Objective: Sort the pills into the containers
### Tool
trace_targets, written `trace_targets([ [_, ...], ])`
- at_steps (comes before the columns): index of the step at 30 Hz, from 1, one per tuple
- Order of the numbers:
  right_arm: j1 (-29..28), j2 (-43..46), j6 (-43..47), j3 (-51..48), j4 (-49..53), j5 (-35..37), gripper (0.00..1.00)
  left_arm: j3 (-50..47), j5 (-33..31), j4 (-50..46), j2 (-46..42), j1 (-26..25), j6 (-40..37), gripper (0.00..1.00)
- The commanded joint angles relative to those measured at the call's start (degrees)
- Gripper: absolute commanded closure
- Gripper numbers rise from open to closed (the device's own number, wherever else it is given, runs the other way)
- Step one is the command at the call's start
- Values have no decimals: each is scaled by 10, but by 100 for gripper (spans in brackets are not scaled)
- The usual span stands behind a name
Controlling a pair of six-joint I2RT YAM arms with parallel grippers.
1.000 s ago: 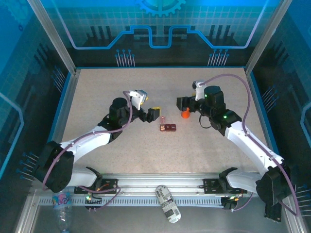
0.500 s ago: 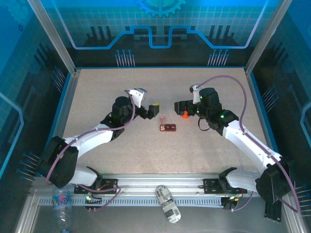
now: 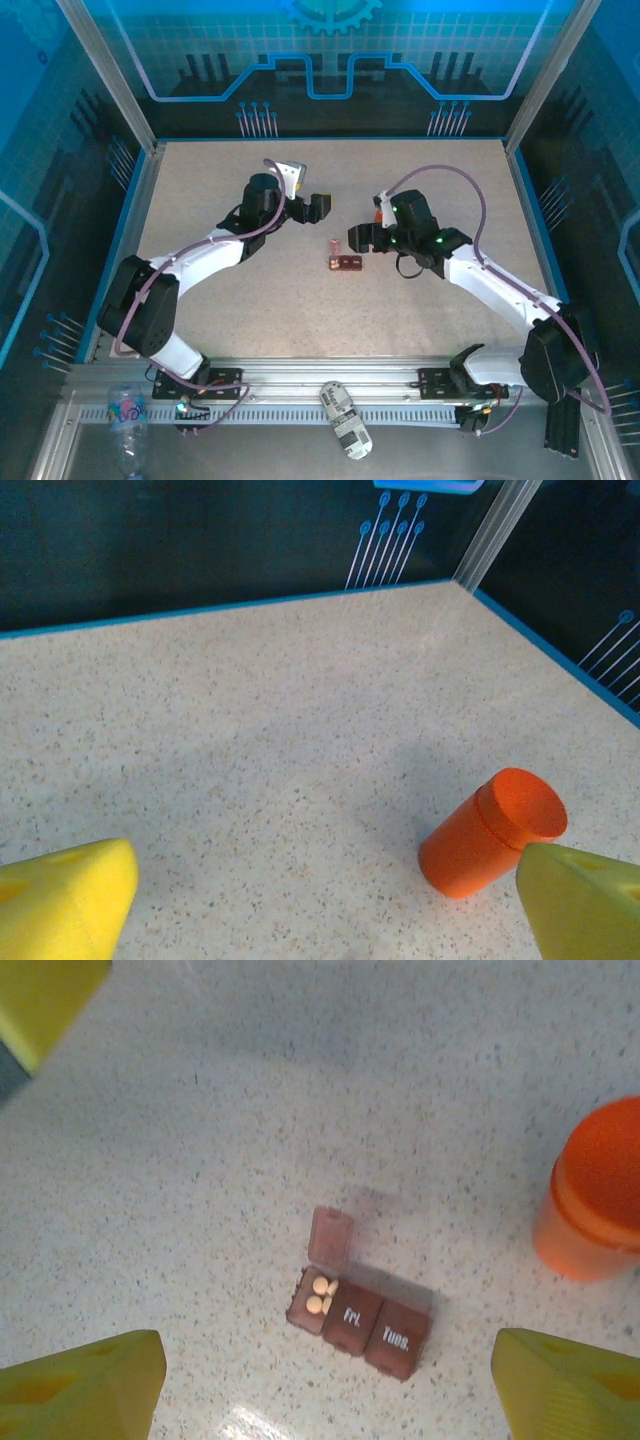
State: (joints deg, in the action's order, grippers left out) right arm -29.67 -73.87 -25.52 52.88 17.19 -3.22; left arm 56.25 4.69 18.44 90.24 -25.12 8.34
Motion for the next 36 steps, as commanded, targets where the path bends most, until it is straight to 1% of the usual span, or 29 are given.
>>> trace_targets([
  [1, -13, -10, -30, -21, 17, -8, 17, 46, 2, -96, 20, 5, 9, 8],
  [3, -17, -19, -35, -22, 18, -7, 18, 65, 13, -133, 32, 4, 10, 16],
  [4, -19, -26, -36, -37, 19, -6, 19, 74, 18, -150, 39, 4, 12, 20],
  [8, -20, -56, -52, -41, 21, 3, 21, 91, 36, -180, 62, 4, 20, 38],
  [9, -21, -65, -57, -41, 19, 8, 22, 95, 40, -185, 68, 5, 23, 46],
  [10, -21, -74, -61, -41, 19, 12, 23, 99, 43, -191, 74, 4, 26, 52],
  [11, -20, -81, -63, -39, 17, 15, 23, 105, 47, -197, 80, 4, 27, 60],
  [13, -21, -100, -69, -34, 14, 21, 25, 118, 51, -214, 93, 4, 31, 81],
  [15, -21, -117, -73, -28, 13, 25, 26, 131, 54, -232, 106, 4, 31, 100],
  [18, -21, -143, -79, -28, 7, 29, 28, 145, 64, -247, 119, 3, 33, 100],
  [19, -21, -151, -81, -9, 7, 32, 28, 148, 67, -249, 123, 3, 34, 100],
  [22, -21, -171, -83, 0, 6, 42, 28, 155, 76, -255, 134, 3, 39, 100],
  [36, -18, -226, -83, 22, 11, 66, 27, 177, 108, -261, 176, -1, 55, 100],
])
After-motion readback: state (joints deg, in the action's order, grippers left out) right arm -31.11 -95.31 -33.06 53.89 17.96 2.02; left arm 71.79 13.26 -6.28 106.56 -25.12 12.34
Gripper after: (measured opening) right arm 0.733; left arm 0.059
